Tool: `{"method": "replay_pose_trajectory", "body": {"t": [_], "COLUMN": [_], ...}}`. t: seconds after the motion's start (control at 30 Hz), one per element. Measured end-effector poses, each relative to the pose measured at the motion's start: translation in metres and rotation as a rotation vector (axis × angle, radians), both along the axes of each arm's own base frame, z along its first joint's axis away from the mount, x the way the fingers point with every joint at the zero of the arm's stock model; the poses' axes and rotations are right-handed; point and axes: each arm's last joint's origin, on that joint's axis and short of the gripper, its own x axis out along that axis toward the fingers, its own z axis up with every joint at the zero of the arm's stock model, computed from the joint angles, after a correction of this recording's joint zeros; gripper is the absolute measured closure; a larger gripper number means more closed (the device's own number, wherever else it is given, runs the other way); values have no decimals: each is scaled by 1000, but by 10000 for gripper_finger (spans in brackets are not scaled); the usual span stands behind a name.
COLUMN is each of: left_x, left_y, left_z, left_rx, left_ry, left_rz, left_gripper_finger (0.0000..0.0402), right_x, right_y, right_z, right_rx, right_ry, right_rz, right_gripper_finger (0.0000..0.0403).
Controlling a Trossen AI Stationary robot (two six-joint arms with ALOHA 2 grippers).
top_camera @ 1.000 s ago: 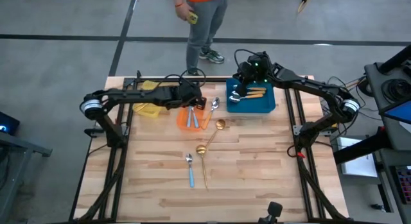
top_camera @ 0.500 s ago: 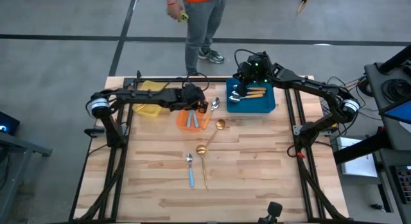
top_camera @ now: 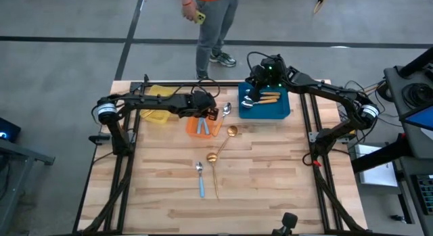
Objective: Sort silverware by color (type)
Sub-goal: Put the blue spoon into the orange bin
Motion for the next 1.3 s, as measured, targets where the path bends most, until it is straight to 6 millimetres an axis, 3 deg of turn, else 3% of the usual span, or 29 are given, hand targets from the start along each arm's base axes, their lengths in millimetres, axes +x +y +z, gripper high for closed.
{"method": "replay_pose_trajectory", "body": {"t": [0.97,1.3], "left_x": [-1,0], "left_y": [-1,-13], "left_z": [-4,-5], "left_rx": [-29,-58], "left_ry": [-2,-6], "left_rz": [59,92], "left_gripper_finger": [379,379], "right_x": [0,0], "right_y": [0,0], "right_z": [0,0], "right_rx": [0,0], "right_ry": [1,1], "right_rz": [-2,-2], "right_gripper_finger": [390,390]}}
